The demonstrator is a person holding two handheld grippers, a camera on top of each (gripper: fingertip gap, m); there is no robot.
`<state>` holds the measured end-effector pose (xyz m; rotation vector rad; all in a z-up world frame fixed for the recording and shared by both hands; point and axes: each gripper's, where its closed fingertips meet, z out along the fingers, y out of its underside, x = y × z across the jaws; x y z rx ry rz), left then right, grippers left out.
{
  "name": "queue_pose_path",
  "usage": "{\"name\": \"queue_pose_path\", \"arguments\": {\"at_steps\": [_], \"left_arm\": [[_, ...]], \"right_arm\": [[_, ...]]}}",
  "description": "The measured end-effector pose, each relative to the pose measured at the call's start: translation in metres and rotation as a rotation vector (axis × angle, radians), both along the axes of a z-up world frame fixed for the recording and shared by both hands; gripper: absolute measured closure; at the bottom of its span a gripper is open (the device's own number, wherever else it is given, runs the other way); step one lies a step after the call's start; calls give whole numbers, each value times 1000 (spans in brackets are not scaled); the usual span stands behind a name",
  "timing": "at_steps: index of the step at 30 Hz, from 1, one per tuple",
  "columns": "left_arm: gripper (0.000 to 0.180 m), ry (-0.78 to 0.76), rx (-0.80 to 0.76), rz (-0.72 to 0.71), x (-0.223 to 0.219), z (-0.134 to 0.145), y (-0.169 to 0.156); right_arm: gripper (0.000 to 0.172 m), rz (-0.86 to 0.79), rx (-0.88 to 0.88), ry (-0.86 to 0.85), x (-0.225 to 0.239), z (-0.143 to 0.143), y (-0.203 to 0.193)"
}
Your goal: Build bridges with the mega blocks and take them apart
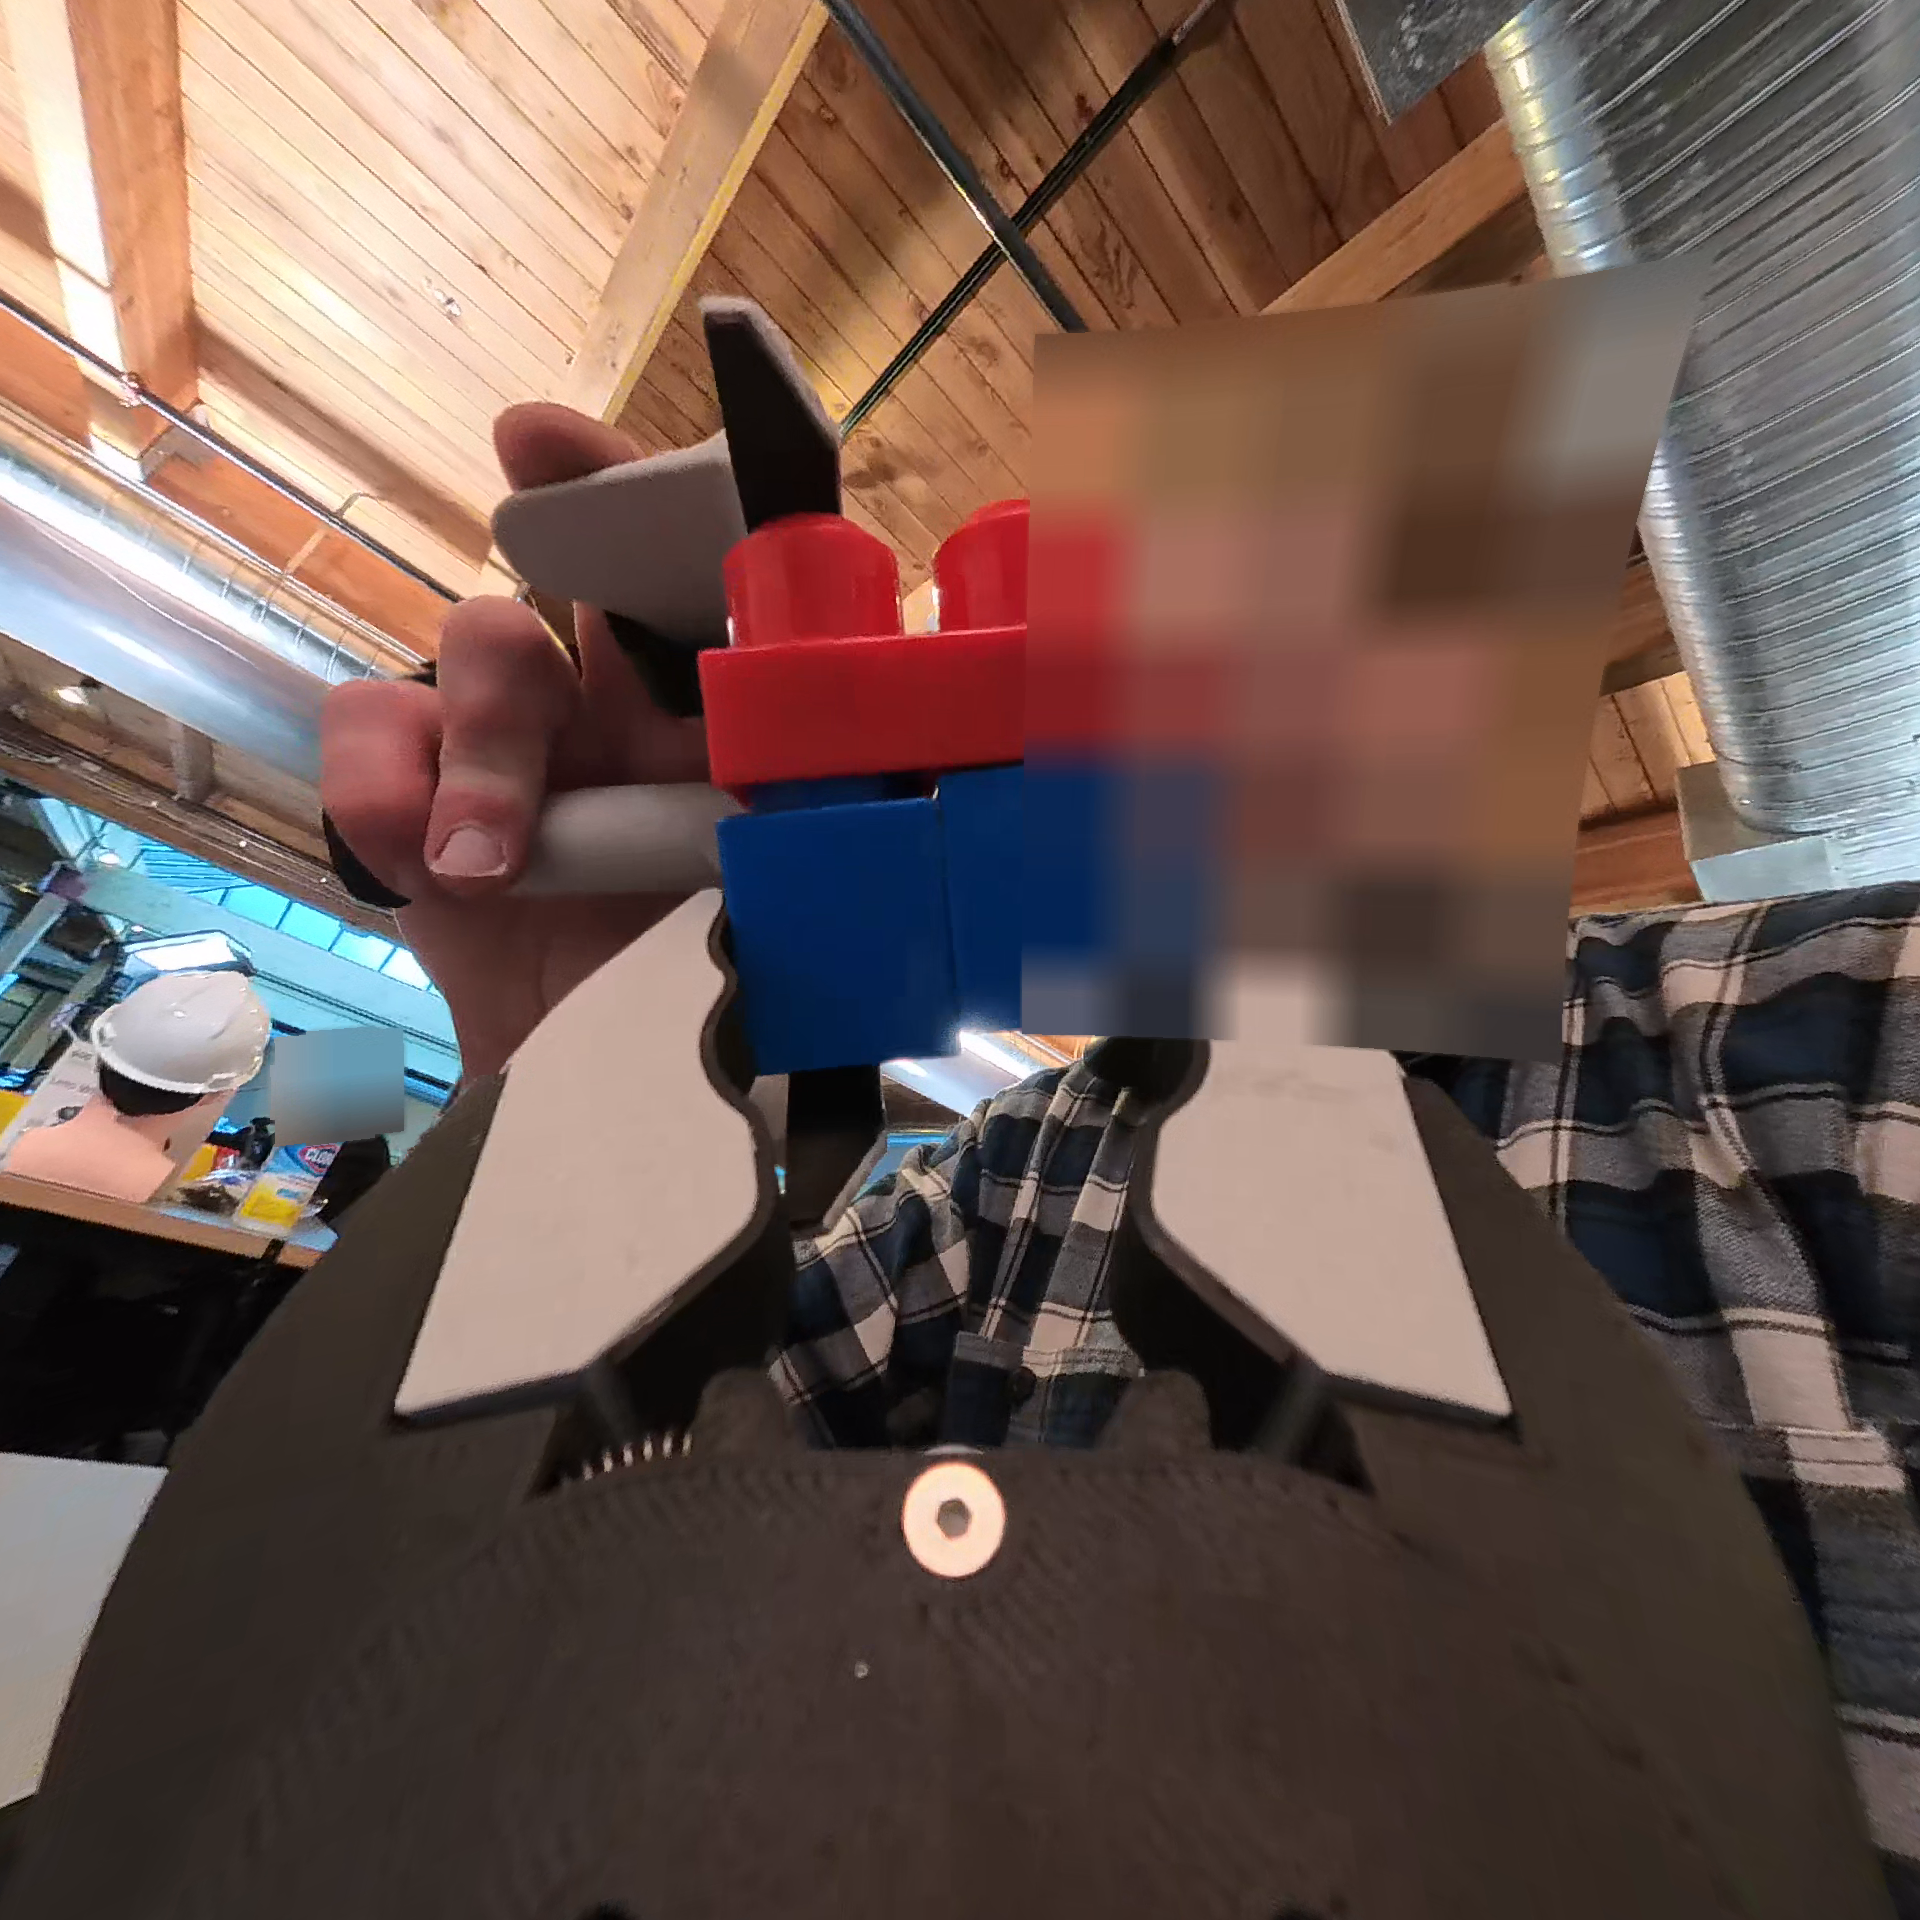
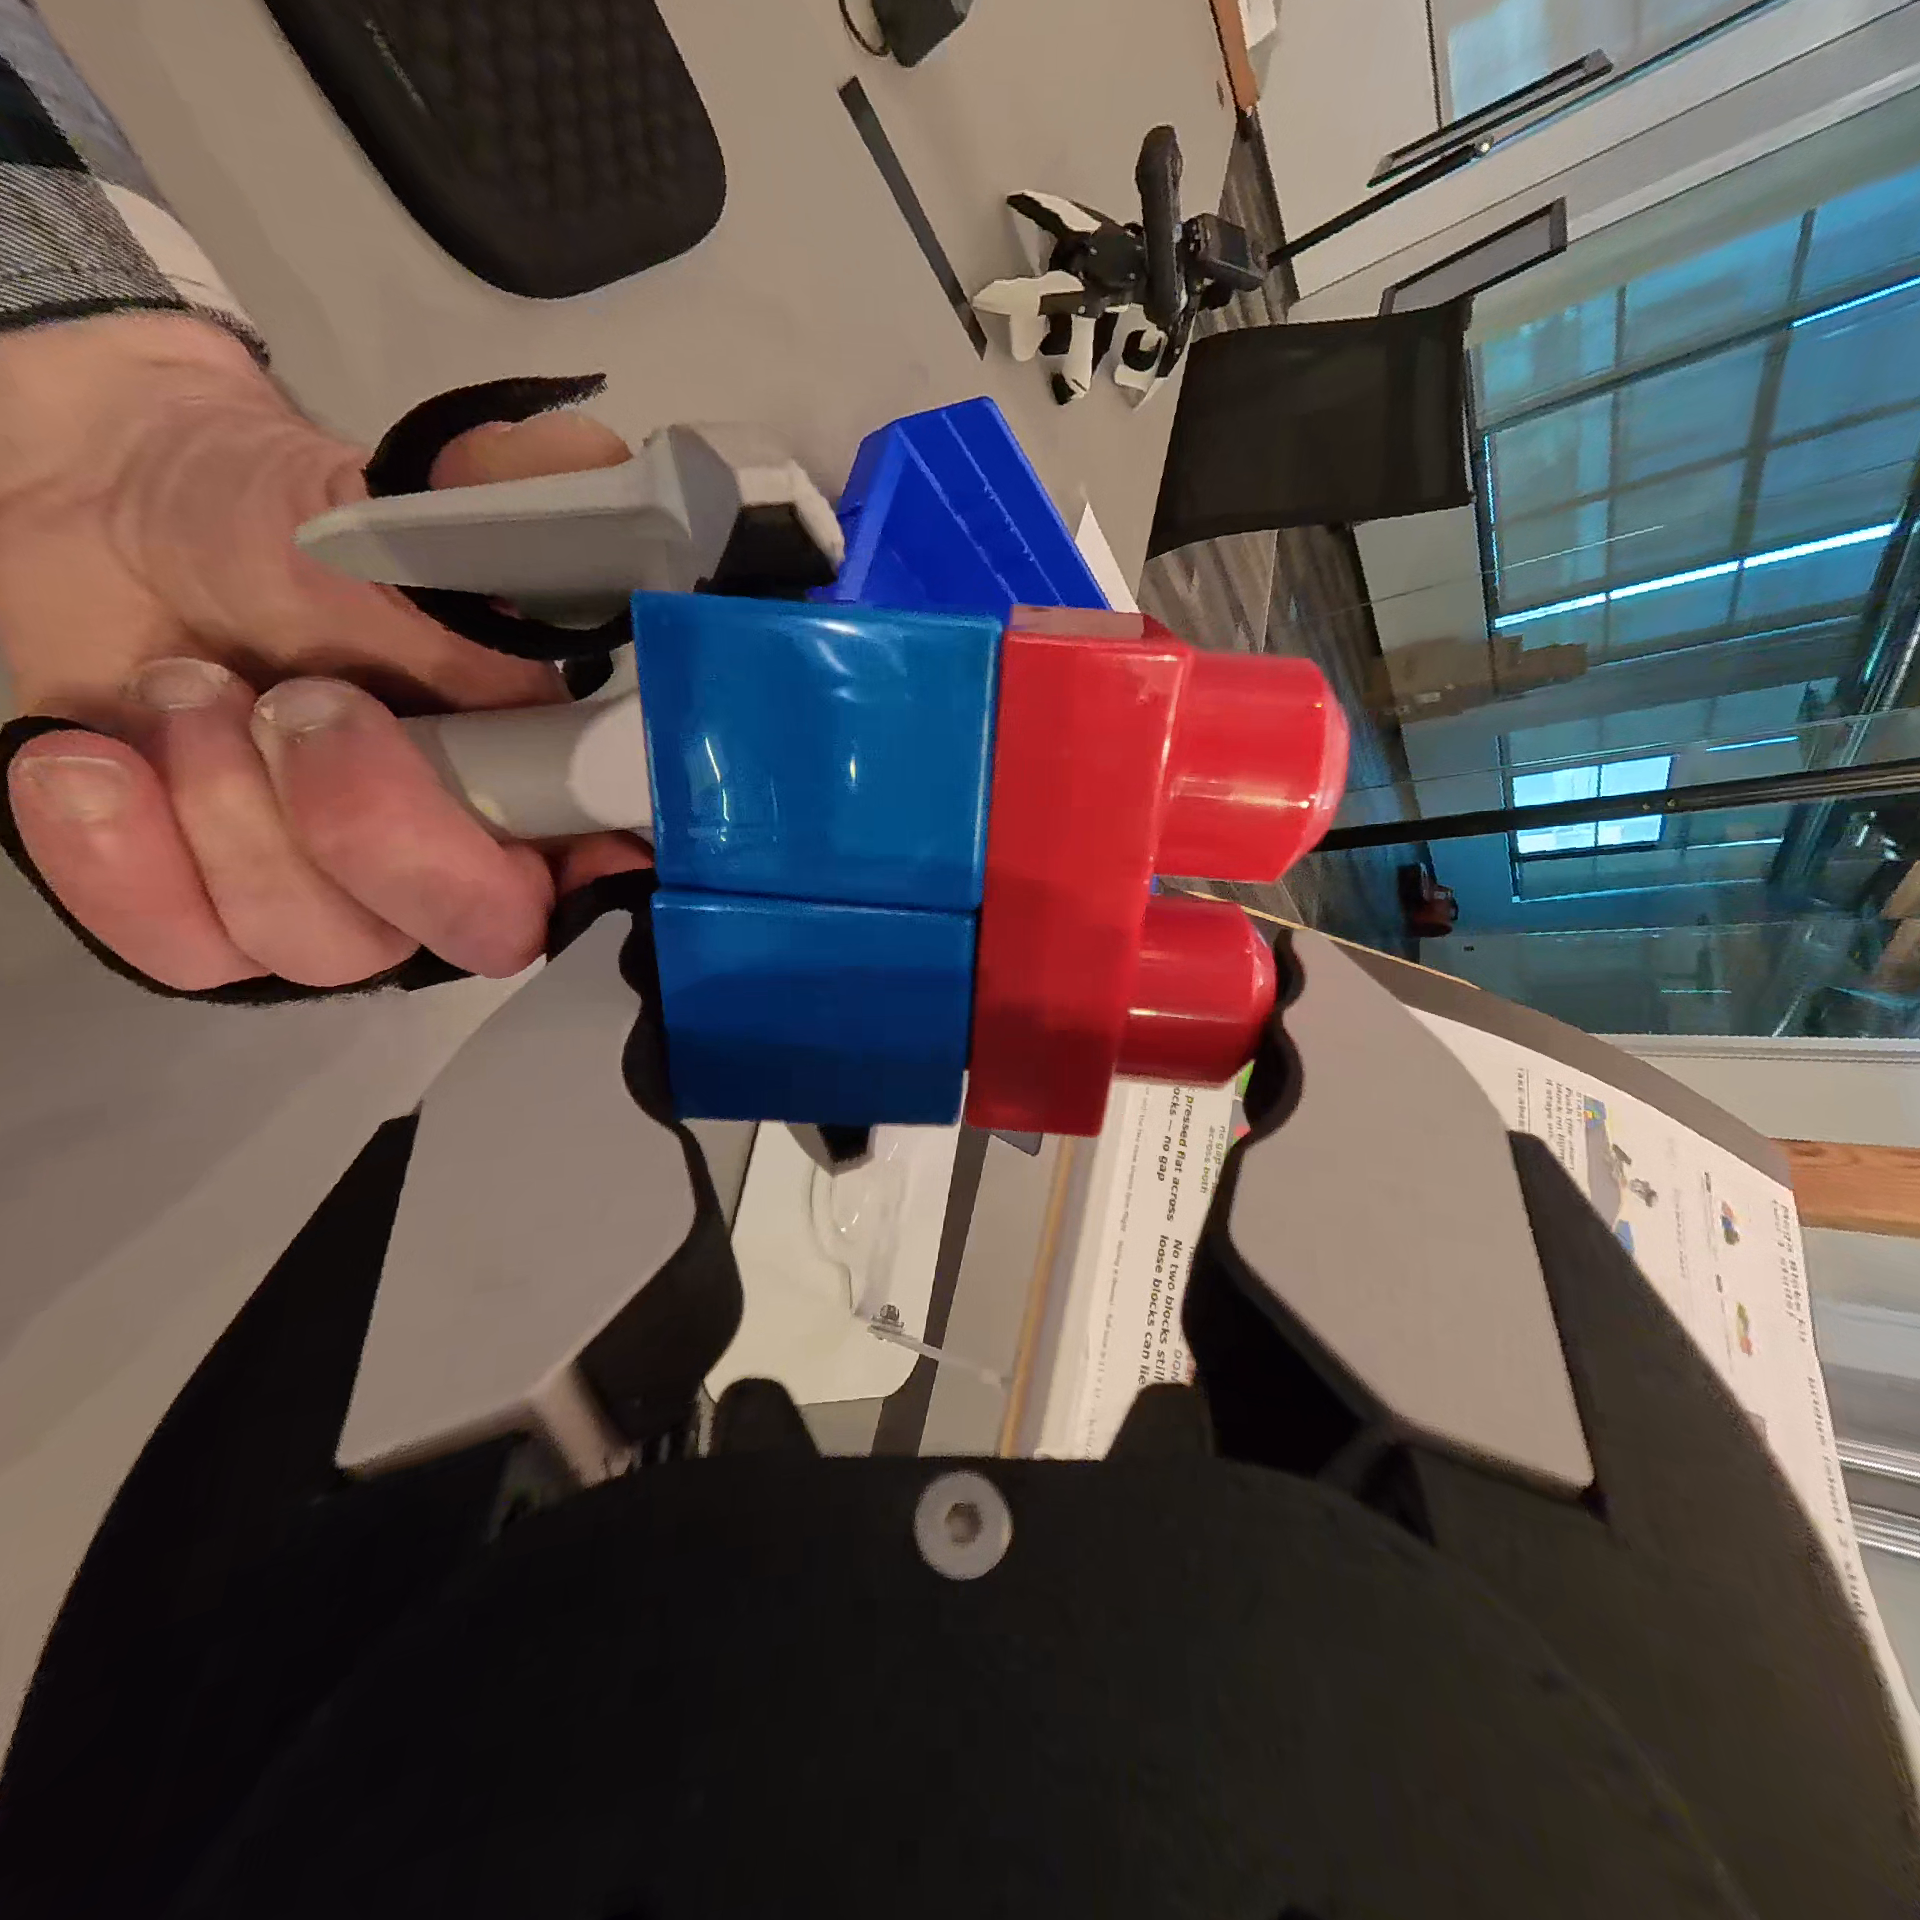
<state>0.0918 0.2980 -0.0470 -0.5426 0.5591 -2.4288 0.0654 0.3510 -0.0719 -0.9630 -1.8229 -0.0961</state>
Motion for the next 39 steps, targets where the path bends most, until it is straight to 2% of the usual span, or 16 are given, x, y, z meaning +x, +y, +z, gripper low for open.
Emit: {"name": "queue_pose_path", "arguments": {"at_steps": [10,13,14,16,18,19,22,25,27,29,33,36,39], "left_arm": [[106,17,6,42,4,-4,0],[106,82,0,115,7,-4,8],[105,147,35,188,11,-5,10],[105,266,98,330,12,-6,17],[105,365,162,494,8,-6,27],[106,444,211,605,7,-9,33],[105,641,428,931,1,-12,45],[106,817,645,1247,-10,-11,59],[106,903,730,1398,-16,-8,66],[106,1011,820,1535,-18,-10,74],[106,1108,928,1624,-5,-20,77],[105,1134,940,1652,-6,-23,81],[104,1102,947,1579,-3,-21,73]], "right_arm": [[67,-37,-8,-36,4,-6,3],[64,-53,-67,8,5,-5,10],[53,-63,-94,35,8,-2,12],[57,-114,-157,51,18,0,20],[67,-130,-260,162,23,10,21],[73,-99,-383,239,22,16,13],[72,-100,-726,442,26,28,9],[80,-49,-1052,586,27,36,-1],[92,-75,-1114,611,25,33,-3],[105,-120,-1100,616,18,27,-3],[131,-191,-1085,701,6,23,7],[133,-186,-1098,712,7,20,12],[135,-136,-1100,701,13,23,15]]}}
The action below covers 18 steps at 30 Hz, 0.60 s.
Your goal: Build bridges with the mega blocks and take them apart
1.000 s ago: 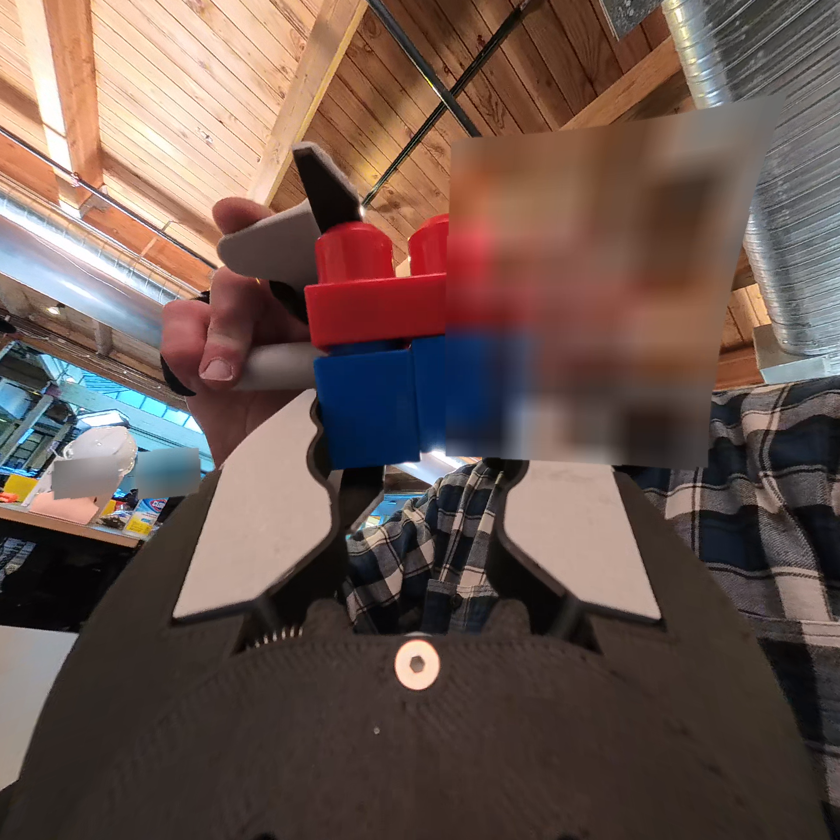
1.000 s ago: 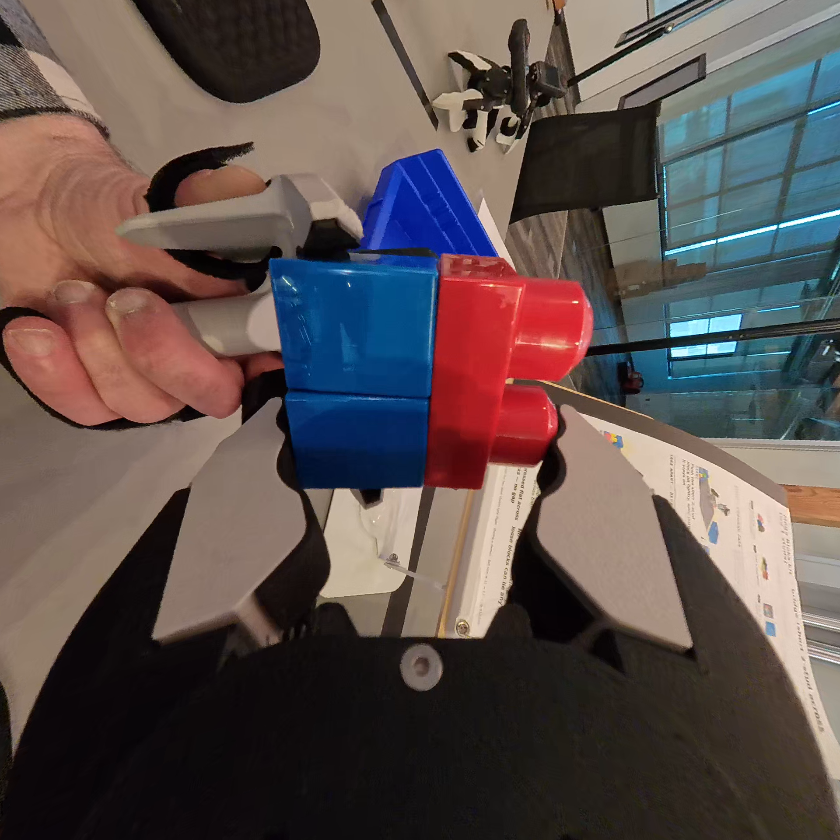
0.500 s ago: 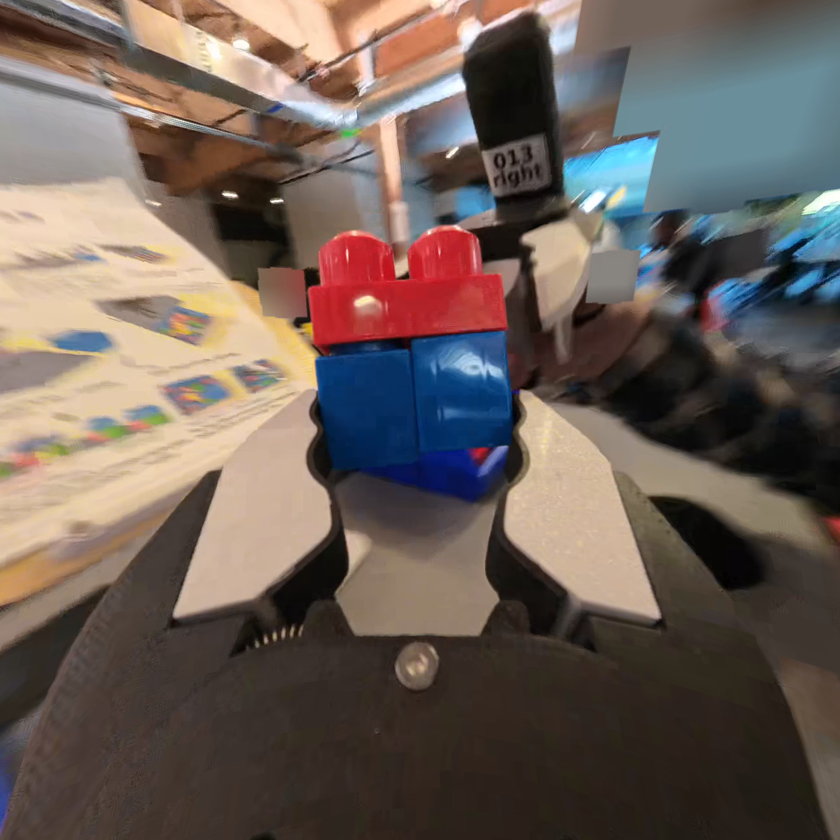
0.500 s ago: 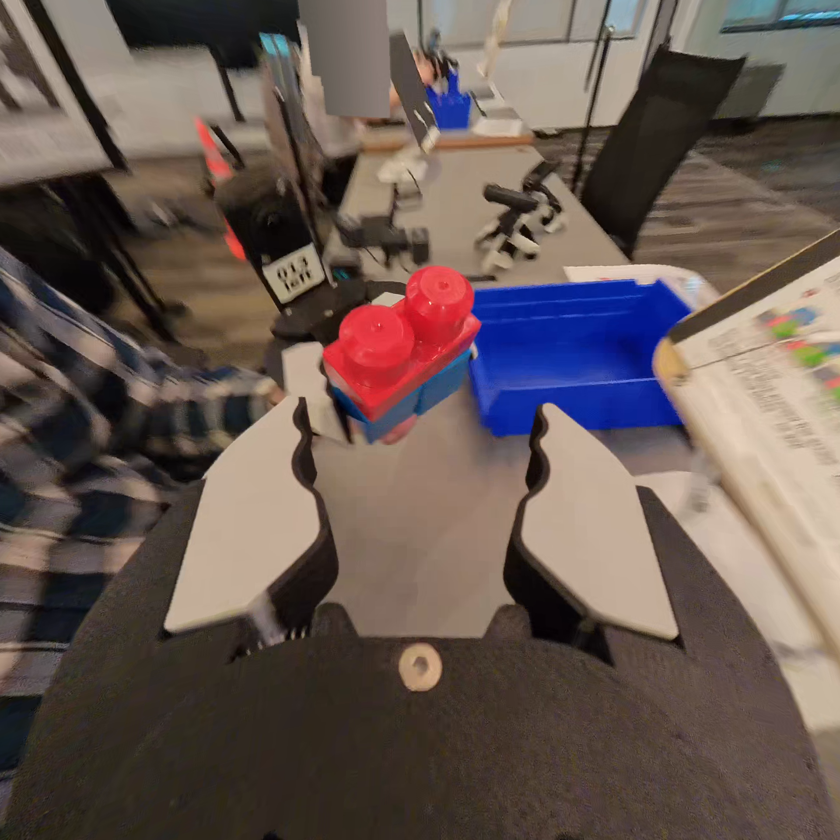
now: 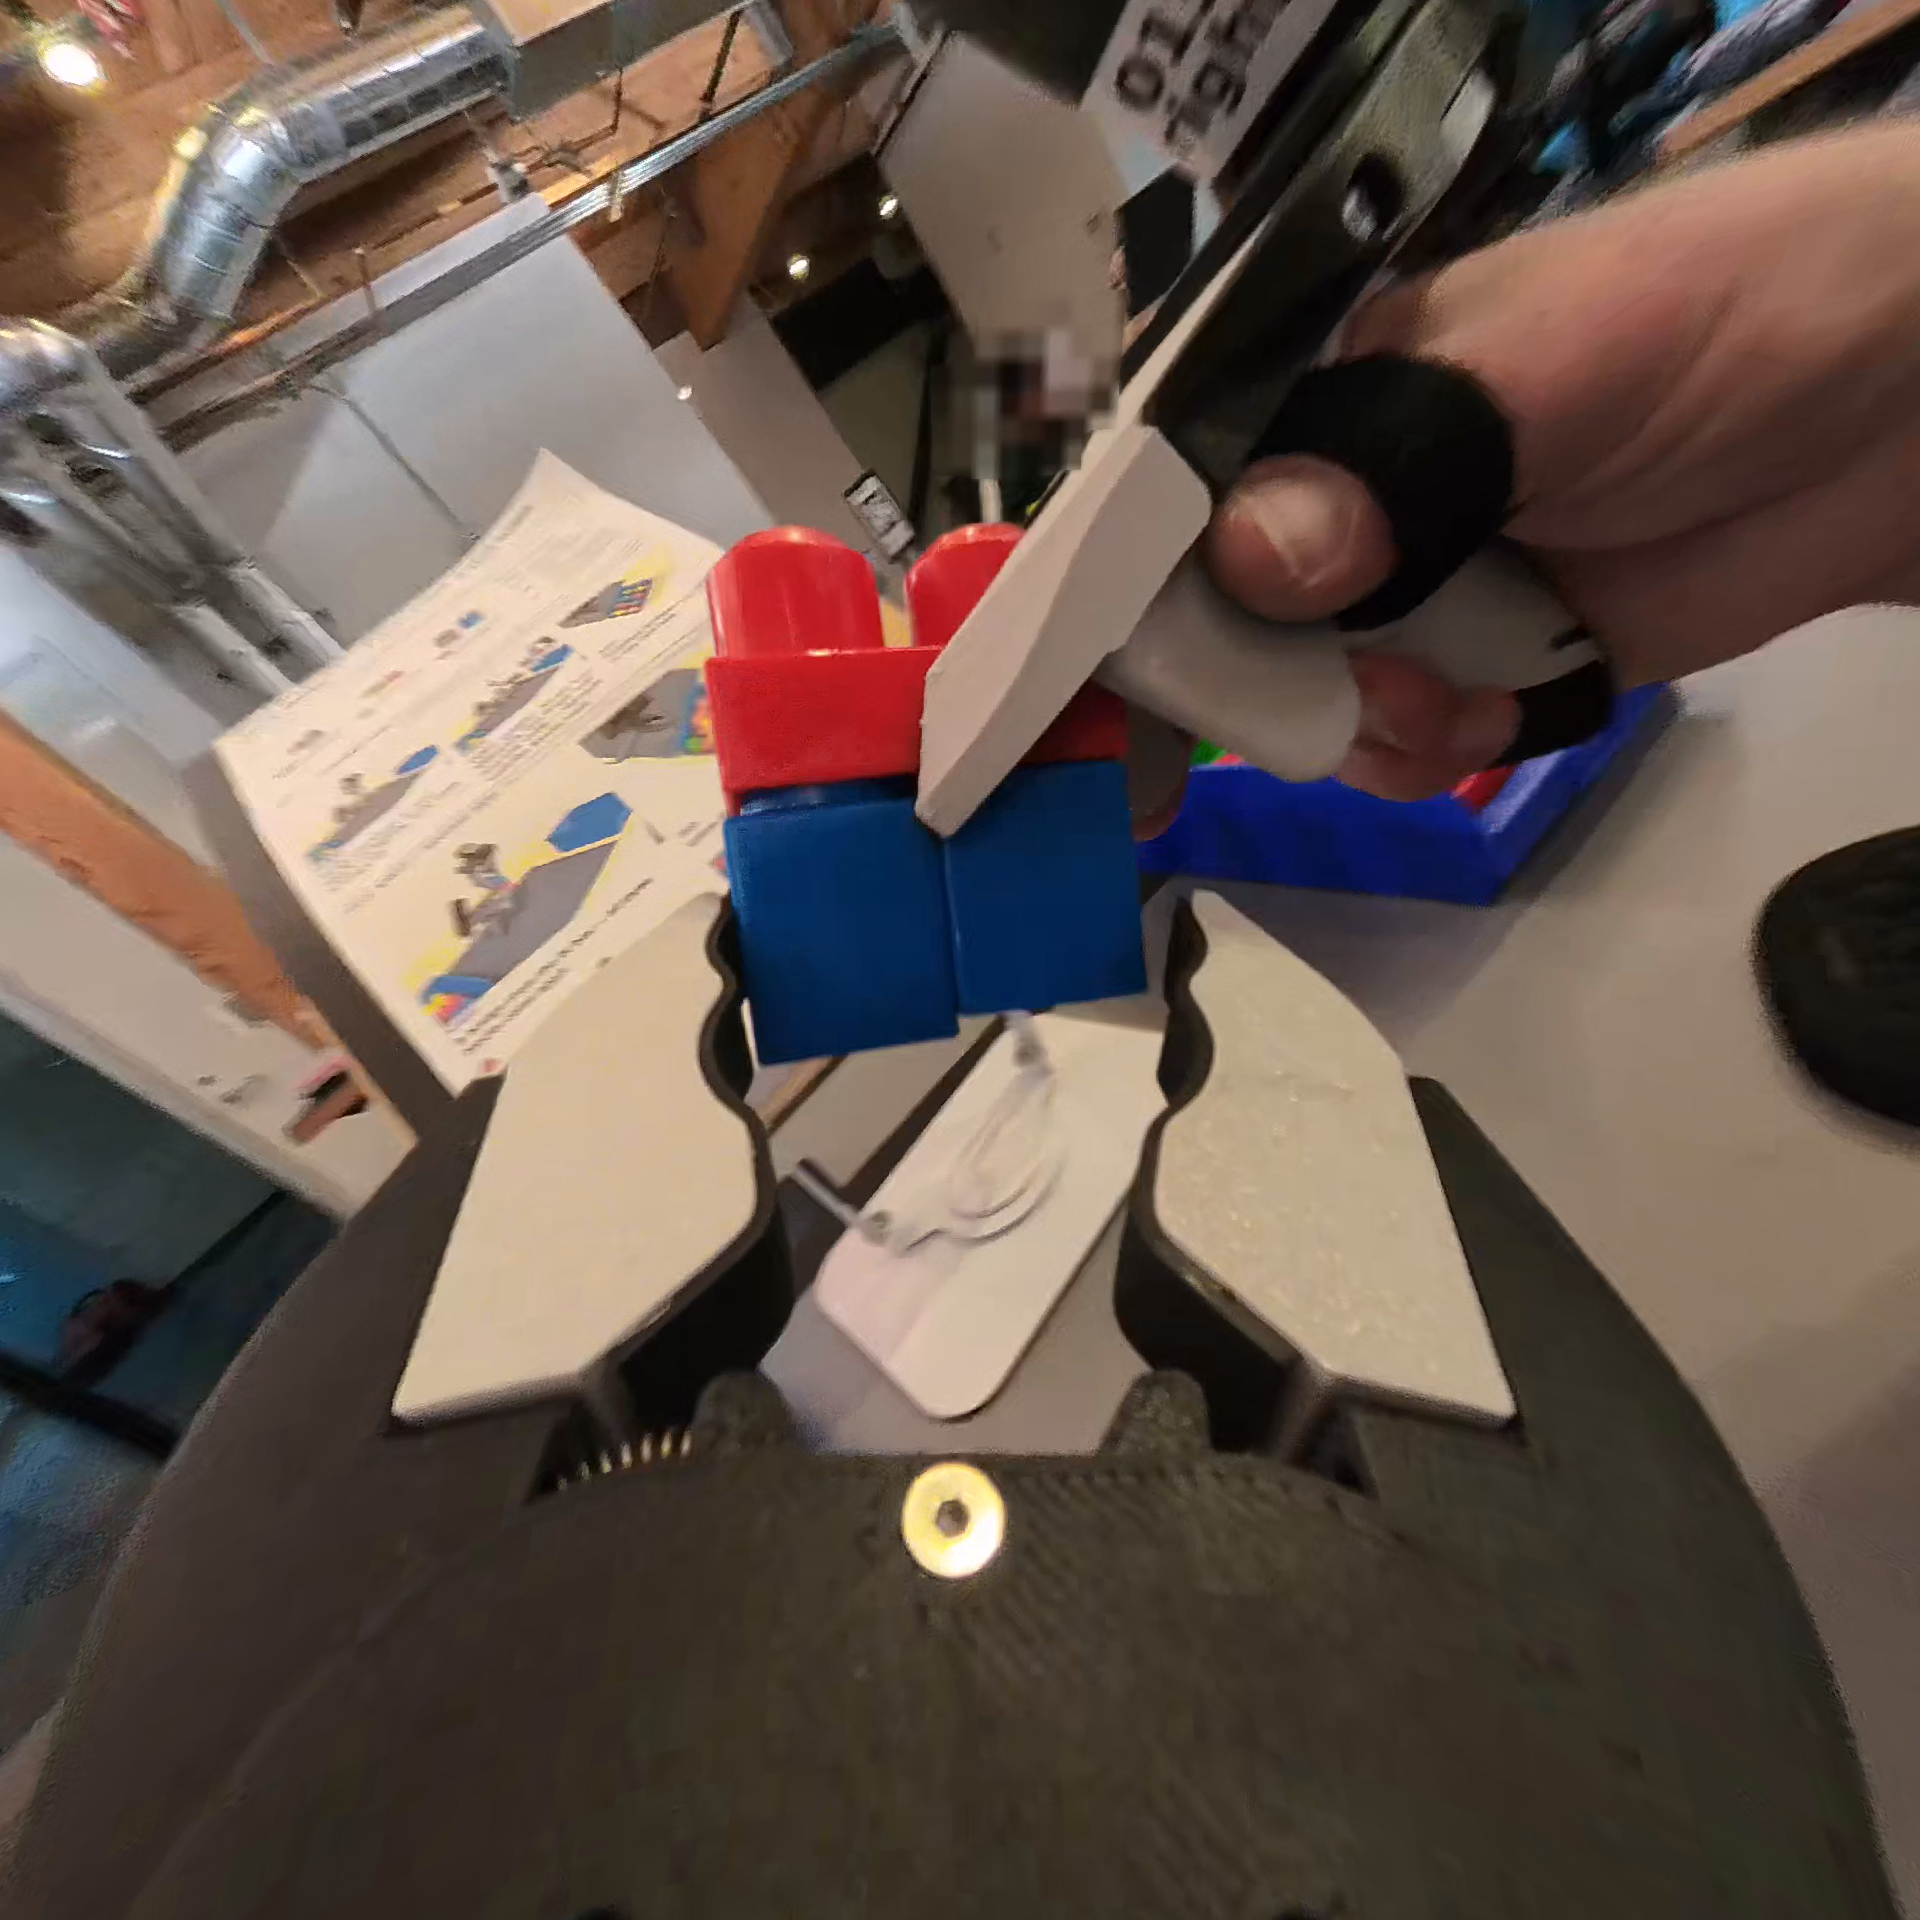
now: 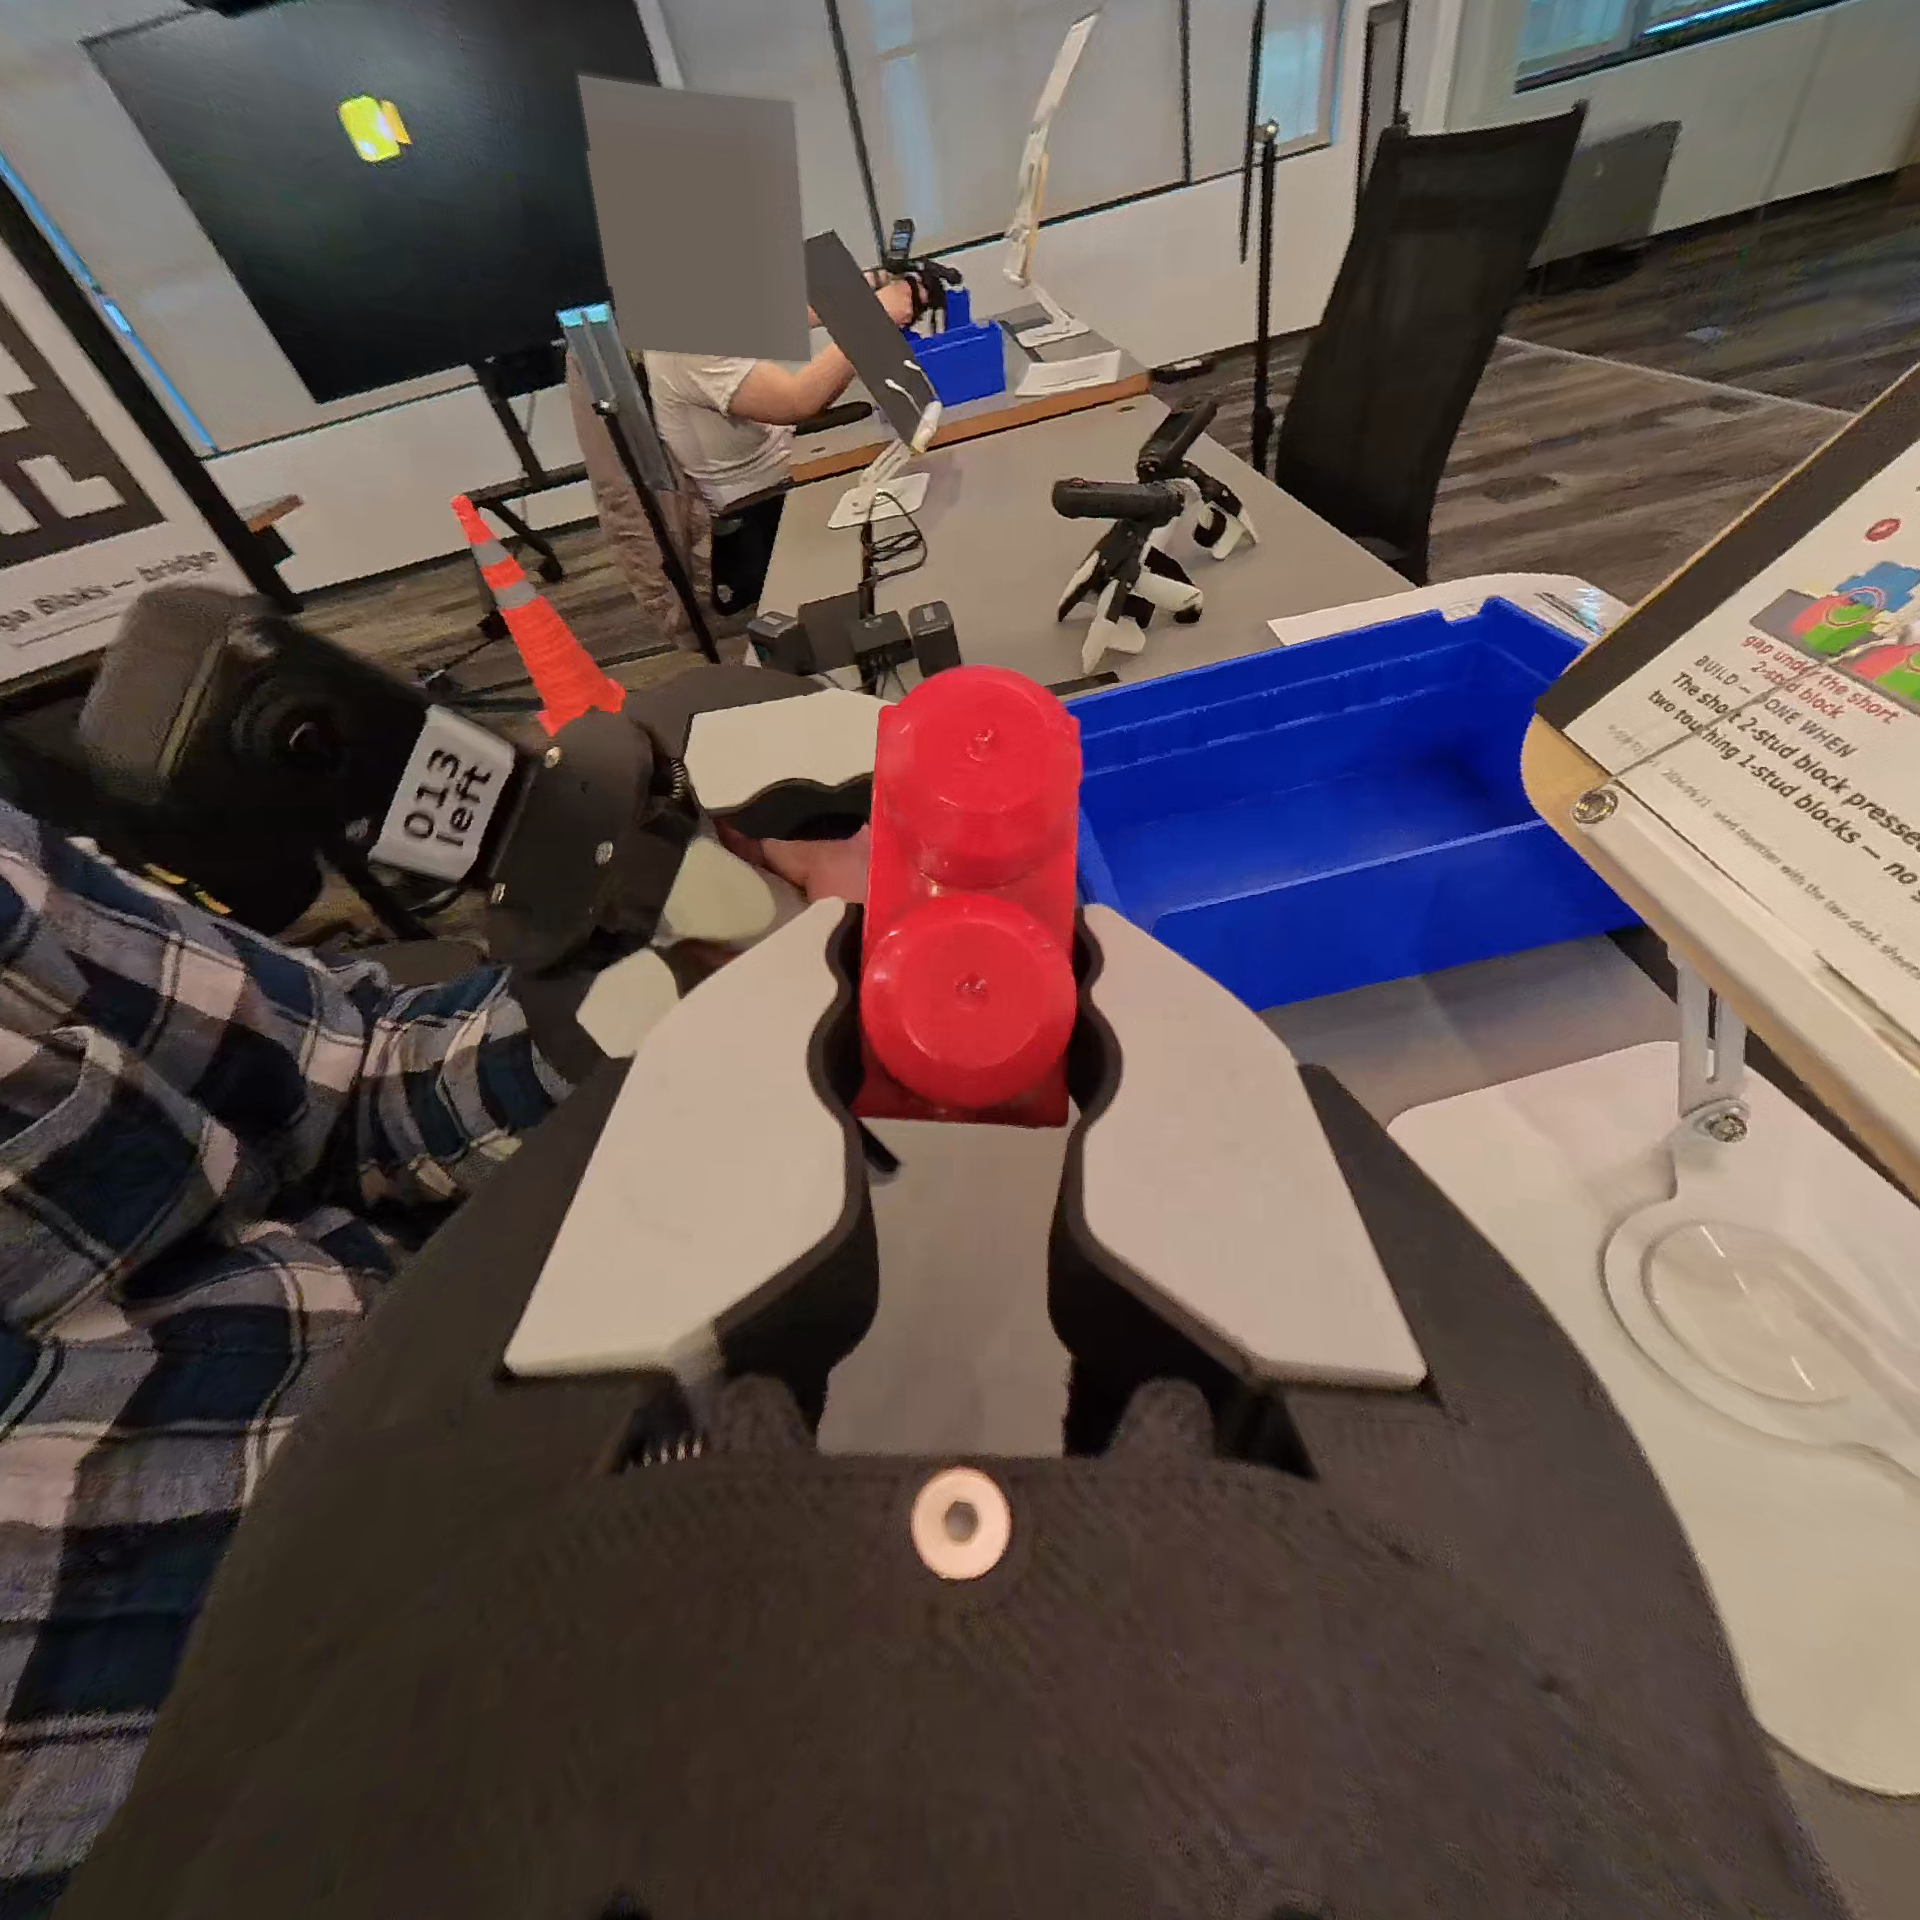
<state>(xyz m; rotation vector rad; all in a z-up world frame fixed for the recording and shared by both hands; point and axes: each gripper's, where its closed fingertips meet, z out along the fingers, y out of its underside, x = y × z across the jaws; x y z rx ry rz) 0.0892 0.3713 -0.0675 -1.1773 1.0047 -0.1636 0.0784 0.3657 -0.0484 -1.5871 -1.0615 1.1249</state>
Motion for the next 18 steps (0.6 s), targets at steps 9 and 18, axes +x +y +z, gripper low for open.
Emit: {"name": "queue_pose_path", "arguments": {"at_steps": [9,18], "left_arm": [[112,-457,-514,-526,-5,15,-20],[136,-524,-731,-828,13,3,-45]], "right_arm": [[135,463,45,-33,17,8,-30],[134,681,71,-245,20,-7,-33]]}}
